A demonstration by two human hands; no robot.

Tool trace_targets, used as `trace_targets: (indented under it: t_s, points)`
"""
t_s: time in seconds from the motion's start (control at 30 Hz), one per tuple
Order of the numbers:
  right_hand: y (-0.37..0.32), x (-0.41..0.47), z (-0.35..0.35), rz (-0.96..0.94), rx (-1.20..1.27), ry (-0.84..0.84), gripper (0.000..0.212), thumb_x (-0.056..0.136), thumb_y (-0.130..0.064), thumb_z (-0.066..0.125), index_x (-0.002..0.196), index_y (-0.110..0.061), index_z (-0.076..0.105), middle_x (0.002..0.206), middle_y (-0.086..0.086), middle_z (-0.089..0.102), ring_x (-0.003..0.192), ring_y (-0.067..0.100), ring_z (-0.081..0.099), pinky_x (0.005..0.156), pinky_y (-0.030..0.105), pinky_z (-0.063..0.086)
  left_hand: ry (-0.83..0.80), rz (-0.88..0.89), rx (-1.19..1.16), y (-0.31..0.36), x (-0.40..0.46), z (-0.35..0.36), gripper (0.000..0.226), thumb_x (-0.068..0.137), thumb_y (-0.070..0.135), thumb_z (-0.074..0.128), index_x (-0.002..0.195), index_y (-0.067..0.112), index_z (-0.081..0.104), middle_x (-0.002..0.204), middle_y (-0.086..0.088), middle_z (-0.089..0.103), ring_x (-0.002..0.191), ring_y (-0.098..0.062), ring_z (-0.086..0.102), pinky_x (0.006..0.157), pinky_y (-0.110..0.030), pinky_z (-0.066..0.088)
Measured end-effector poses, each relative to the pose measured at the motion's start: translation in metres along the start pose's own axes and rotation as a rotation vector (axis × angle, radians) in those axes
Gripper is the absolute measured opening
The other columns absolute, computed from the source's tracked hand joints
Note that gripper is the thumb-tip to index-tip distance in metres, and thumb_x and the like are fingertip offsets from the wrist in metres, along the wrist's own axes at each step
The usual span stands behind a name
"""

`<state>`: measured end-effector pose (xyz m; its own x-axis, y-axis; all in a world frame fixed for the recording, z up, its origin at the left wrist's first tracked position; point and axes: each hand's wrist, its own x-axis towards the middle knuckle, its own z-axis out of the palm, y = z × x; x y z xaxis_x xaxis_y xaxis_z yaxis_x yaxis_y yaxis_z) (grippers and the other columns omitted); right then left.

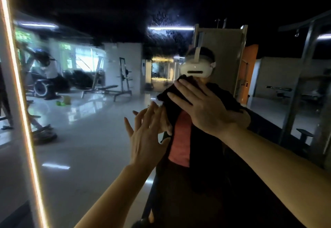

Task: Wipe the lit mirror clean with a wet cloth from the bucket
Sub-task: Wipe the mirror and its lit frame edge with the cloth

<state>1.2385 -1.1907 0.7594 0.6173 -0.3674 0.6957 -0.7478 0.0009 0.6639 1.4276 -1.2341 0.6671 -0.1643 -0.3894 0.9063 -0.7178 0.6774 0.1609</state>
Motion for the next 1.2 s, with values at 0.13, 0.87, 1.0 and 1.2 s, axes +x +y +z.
trace_targets:
  t_s: [0.13,0.87,1.0,1.2]
  points:
    - [0.028,0.030,-0.006,0.403,-0.105,0.167,0.056,0.094,0.000,0.056,0.147,-0.013,0.044,0.152,0.018,0.041,0.143,0.034,0.035,0.119,0.048,0.021,0.088,0.021,-0.074,0.000,0.021,-0.010,0.082,0.062,0.022,0.090,0.135,0.016,0.054,0.140,-0.009,0.054,0.136,-0.026,0.029,0.109,-0.074,0.018]
    - [-0.073,-0.159,0.004,0.311,0.024,-0.107,0.070,0.091,-0.005,0.045,0.154,-0.028,0.022,0.163,0.003,0.014,0.153,0.024,0.009,0.124,0.046,0.003,-0.068,0.157,-0.090,0.040,-0.009,0.020,0.105,0.058,0.014,0.088,0.150,0.013,0.036,0.157,-0.012,0.031,0.143,-0.031,0.025,0.109,-0.075,0.008]
    - [-0.051,-0.171,-0.009,0.336,0.008,-0.166,0.083,0.085,0.004,0.053,0.155,-0.028,0.020,0.163,0.005,0.017,0.152,0.024,0.011,0.121,0.053,0.014,-0.151,0.129,-0.069,0.046,-0.035,0.027,0.104,0.060,0.016,0.087,0.151,0.013,0.036,0.160,-0.011,0.023,0.143,-0.032,0.022,0.109,-0.076,0.008]
    - [-0.068,-0.159,-0.004,0.527,0.123,-0.109,0.084,0.088,0.002,0.059,0.156,-0.025,0.018,0.165,0.006,0.014,0.153,0.029,0.007,0.122,0.054,0.009,-0.263,0.080,-0.080,0.065,-0.068,0.041,0.113,0.063,0.022,0.087,0.155,0.018,0.023,0.163,-0.006,0.012,0.148,-0.027,0.013,0.113,-0.070,0.000]
